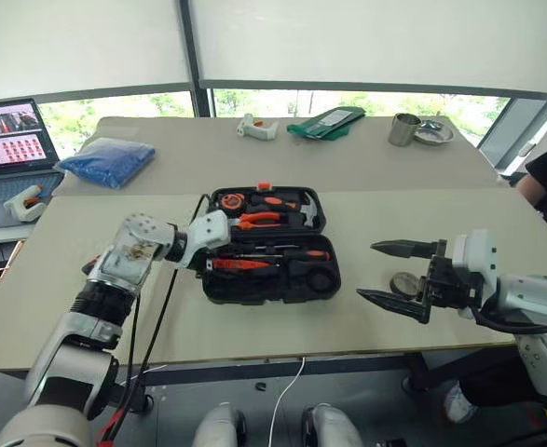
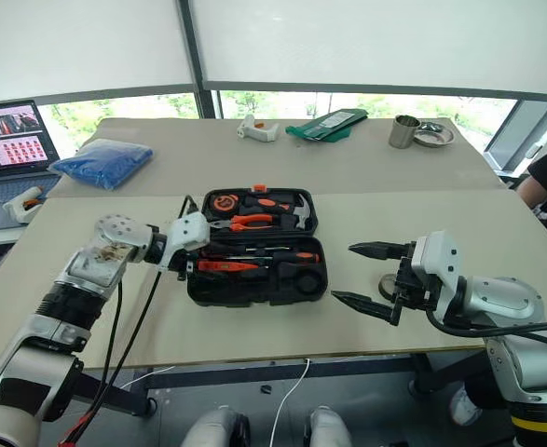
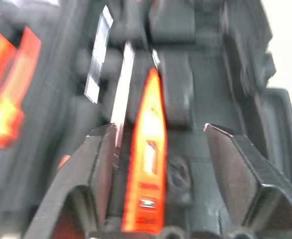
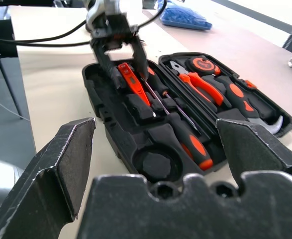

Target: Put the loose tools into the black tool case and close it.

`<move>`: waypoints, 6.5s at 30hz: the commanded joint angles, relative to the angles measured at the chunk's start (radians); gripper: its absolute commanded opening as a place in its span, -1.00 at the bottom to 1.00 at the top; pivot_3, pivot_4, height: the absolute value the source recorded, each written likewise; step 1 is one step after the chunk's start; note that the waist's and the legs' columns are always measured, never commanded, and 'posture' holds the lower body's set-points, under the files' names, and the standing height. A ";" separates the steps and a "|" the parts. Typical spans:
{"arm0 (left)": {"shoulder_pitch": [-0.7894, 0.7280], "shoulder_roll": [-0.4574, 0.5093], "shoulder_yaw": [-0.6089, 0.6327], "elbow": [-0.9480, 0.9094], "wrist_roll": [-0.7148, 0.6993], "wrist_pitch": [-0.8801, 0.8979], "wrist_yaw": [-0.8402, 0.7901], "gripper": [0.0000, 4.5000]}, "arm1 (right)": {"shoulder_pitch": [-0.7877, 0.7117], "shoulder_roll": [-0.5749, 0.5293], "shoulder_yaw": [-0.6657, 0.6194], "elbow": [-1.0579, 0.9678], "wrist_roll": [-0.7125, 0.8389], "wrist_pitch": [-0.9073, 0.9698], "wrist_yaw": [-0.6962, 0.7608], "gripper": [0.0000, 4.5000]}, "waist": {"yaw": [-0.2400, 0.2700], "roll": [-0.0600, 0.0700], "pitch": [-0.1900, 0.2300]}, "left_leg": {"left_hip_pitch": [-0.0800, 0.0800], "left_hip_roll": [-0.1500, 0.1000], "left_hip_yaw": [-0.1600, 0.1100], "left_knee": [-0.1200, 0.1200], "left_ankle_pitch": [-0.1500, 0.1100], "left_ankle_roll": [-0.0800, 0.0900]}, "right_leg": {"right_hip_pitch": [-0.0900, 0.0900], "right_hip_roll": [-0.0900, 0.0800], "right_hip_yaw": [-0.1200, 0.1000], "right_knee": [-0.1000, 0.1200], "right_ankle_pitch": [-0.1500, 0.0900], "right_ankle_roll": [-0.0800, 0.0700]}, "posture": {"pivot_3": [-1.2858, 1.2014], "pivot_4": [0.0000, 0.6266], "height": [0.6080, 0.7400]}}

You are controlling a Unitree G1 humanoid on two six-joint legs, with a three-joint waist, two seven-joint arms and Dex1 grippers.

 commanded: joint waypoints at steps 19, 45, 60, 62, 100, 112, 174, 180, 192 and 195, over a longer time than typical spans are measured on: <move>0.025 -0.139 0.022 0.311 0.034 -0.326 0.081 -0.99 | 0.017 0.005 -0.033 0.004 0.012 0.002 0.000 1.00 | 0.001 0.000 0.000 | -0.001 -0.001 0.000 0.001 -0.001 0.001 | 0.000 0.000 0.000 -0.001 0.002 -0.001 | 0.03 -0.52 1.00; 0.533 0.061 0.484 -0.090 -0.332 -0.264 0.169 0.66 | 0.038 0.135 -0.030 0.133 -0.025 -0.248 0.020 1.00 | -0.027 0.002 -0.002 | 0.002 0.003 0.001 -0.001 -0.001 0.001 | 0.001 -0.001 0.001 0.000 0.003 -0.002 | 0.03 -0.52 1.00; 1.093 -0.014 0.914 -0.321 -0.433 -0.085 0.580 0.99 | 0.096 0.336 0.046 -0.010 0.012 -0.329 -0.029 1.00 | 0.009 0.002 -0.002 | 0.004 0.001 0.001 -0.002 -0.007 -0.007 | -0.002 -0.013 -0.006 -0.002 -0.004 -0.006 | 0.03 -0.52 1.00; 1.035 0.021 0.893 -0.325 -0.439 -0.018 0.605 0.99 | 0.084 0.334 0.048 -0.019 0.026 -0.297 -0.052 1.00 | 0.016 0.002 -0.002 | 0.004 0.000 0.001 -0.002 -0.007 -0.007 | -0.002 -0.014 -0.006 -0.002 -0.004 -0.006 | 0.03 -0.52 1.00; -0.080 0.199 0.282 0.552 -0.082 -0.055 0.028 -0.30 | 0.140 0.139 -0.042 -0.095 0.079 -0.174 -0.063 1.00 | -0.002 -0.003 0.000 | -0.001 0.001 0.003 0.000 -0.002 0.001 | -0.001 -0.003 -0.003 0.000 0.000 0.000 | 0.03 -0.52 1.00; -0.022 0.074 -0.025 -0.195 -0.087 0.165 -0.180 -0.30 | 0.183 -0.015 -0.149 -0.007 0.055 -0.216 0.100 1.00 | 0.001 -0.003 0.000 | -0.001 -0.001 0.003 0.002 -0.004 0.005 | 0.001 -0.002 0.001 -0.001 -0.001 0.002 | 0.03 -0.52 1.00; 0.158 -0.164 -0.045 0.018 0.029 -0.226 0.134 -0.97 | 0.240 0.041 -0.146 -0.069 0.036 -0.219 -0.022 1.00 | 0.012 -0.002 -0.001 | 0.001 -0.001 0.001 0.003 -0.003 0.002 | 0.002 0.000 0.002 0.000 0.002 -0.001 | 0.03 -0.52 1.00; 0.187 -0.174 -0.083 0.009 0.056 -0.250 0.120 -0.97 | 0.238 0.041 -0.146 -0.060 0.034 -0.220 -0.023 1.00 | 0.013 0.000 -0.002 | 0.002 -0.001 0.001 0.003 -0.003 0.002 | 0.004 0.000 0.002 -0.001 0.000 0.001 | 0.03 -0.52 1.00; 0.228 -0.168 -0.134 0.034 0.139 -0.208 0.166 -0.97 | 0.215 0.067 -0.114 -0.036 0.011 -0.233 -0.027 1.00 | 0.015 0.010 -0.011 | 0.015 0.000 0.001 -0.001 -0.005 0.004 | 0.016 -0.002 0.002 -0.005 -0.003 0.003 | 0.03 -0.52 1.00; 0.221 -0.179 -0.078 0.020 0.073 -0.227 0.160 -0.97 | 0.210 0.073 -0.112 -0.033 0.008 -0.234 -0.026 1.00 | 0.013 0.013 -0.014 | 0.015 0.000 0.001 -0.001 -0.005 0.004 | 0.016 -0.002 0.002 -0.005 -0.004 0.002 | 0.03 -0.52 1.00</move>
